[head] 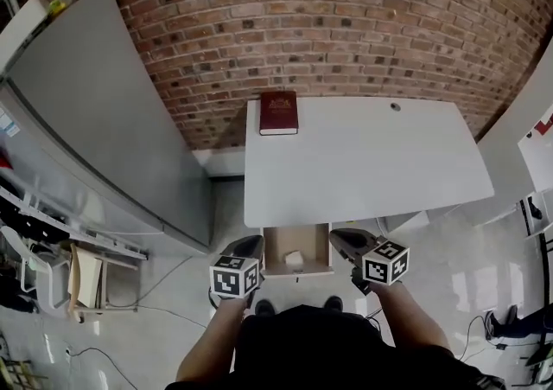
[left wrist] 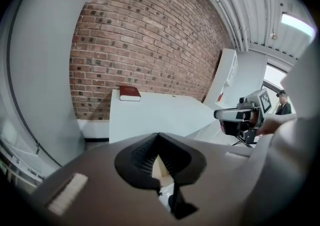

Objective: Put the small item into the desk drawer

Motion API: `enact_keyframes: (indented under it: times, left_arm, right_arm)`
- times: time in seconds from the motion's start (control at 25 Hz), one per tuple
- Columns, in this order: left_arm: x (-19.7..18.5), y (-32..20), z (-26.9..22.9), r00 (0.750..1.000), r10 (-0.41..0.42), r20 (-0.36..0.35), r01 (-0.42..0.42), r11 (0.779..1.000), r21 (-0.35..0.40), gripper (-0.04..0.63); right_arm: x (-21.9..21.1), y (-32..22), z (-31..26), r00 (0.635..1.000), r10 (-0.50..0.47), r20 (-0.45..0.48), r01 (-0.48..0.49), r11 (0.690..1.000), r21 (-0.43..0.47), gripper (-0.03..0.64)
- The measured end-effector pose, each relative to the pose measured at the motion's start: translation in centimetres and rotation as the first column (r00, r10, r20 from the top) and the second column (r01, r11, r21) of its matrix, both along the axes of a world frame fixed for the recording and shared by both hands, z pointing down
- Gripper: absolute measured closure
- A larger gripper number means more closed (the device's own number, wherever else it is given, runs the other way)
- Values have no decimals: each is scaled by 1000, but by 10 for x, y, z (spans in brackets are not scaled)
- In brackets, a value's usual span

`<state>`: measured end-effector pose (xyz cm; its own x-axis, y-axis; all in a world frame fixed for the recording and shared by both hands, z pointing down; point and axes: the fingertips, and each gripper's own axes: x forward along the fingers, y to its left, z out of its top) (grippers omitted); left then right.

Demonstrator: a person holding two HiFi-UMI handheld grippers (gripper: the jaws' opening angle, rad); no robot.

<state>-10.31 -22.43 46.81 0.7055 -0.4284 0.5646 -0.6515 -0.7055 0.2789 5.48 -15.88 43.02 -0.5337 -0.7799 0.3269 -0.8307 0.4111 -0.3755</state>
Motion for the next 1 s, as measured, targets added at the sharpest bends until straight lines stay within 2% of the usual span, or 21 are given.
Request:
enact_keyframes:
  times: [0.28, 0.56, 0.8, 1.0]
  left_arm:
    - [41, 11, -42, 995, -90, -31, 92, 994, 60, 583]
    - [75, 31, -61, 994, -101, -38, 104, 990, 90, 583]
    - [82, 40, -85, 997, -61, -41, 67, 986, 150, 583]
    - [69, 34, -99, 999, -23, -48, 32, 983, 182, 583]
  right_arm:
    - [75, 28, -34, 999, 21, 32, -23, 997, 80, 603]
    - [123, 57, -58, 999, 51, -3, -49, 985, 163, 603]
    - [129, 65, -77, 997, 75, 34, -80, 974, 213, 603]
    - [102, 57, -102, 997, 64, 52, -75, 965, 252, 604]
